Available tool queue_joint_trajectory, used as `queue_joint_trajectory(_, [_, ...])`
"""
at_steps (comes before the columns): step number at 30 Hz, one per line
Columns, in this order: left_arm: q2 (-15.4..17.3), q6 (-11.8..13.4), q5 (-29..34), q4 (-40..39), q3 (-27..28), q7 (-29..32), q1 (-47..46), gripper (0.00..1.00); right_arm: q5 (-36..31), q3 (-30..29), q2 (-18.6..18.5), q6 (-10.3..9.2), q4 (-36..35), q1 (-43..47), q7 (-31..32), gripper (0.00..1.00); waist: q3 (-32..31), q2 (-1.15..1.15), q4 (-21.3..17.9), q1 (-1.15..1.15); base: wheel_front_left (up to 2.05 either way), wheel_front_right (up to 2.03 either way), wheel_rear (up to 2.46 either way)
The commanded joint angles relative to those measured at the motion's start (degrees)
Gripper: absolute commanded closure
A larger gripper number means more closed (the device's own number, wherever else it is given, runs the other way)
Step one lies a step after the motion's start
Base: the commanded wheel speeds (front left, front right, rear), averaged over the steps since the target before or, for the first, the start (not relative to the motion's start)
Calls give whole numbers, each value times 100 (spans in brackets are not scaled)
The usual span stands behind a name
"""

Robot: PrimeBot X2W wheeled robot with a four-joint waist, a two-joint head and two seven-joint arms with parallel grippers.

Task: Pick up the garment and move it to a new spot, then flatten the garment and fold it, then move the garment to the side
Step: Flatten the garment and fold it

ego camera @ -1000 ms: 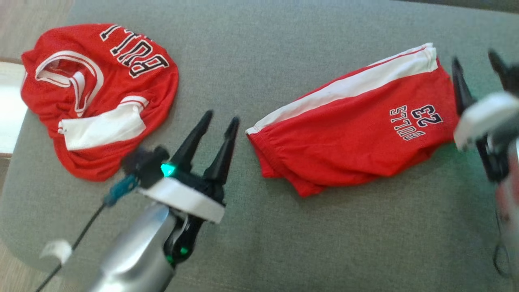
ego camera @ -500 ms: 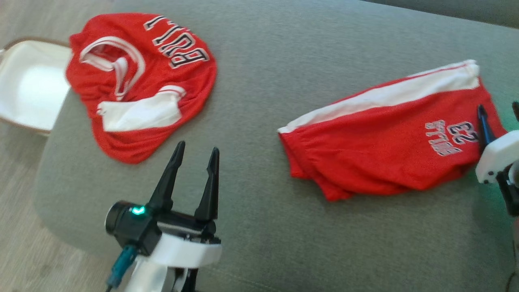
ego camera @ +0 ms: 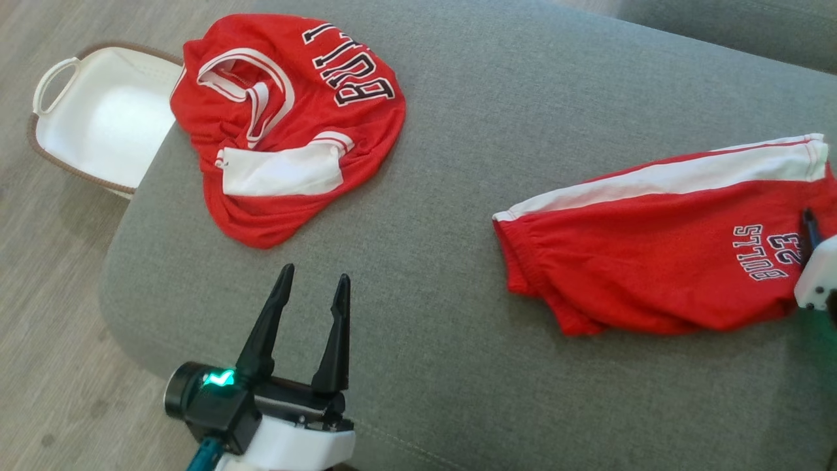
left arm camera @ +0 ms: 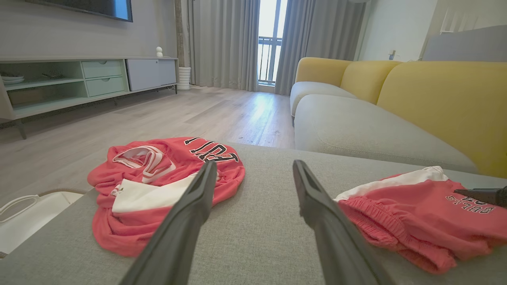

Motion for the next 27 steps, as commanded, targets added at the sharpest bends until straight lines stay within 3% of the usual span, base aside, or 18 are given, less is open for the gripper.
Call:
queue_joint_trajectory(1, [-11, -11, 55, -202, 271, -28, -43, 0, 101, 184, -75, -5, 39, -5, 188, 18, -6, 0, -34, 0, 0, 0, 0])
queue_joint_trajectory(2, [-12, -13, 69, -198, 292, -28, -43, 0, 203, 253, -60, -5, 60, -21, 241, 67, -4, 0, -65, 0, 0, 0, 0])
queue_joint_trajectory(3, [-13, -16, 78, -195, 309, -28, -43, 0, 336, 312, -40, -5, 58, -40, 259, 100, -1, 0, -102, 0, 0, 0, 0])
queue_joint_trajectory(9, [-16, -78, 129, -170, 352, -28, -75, 0, 929, 713, -113, -5, -118, -119, 126, 100, -13, 0, -492, 0, 0, 0, 0])
queue_joint_trajectory(15, [-17, -102, 144, -223, 396, -28, -111, 0, 1139, 893, -290, -5, -343, -76, 22, 100, -88, 0, -1148, 0, 0, 0, 0])
queue_joint_trajectory(27, [-18, -165, 220, -255, 476, -28, -242, 0, 1028, 432, -660, -5, -887, 347, 223, 100, -111, 0, -2162, 0, 0, 0, 0])
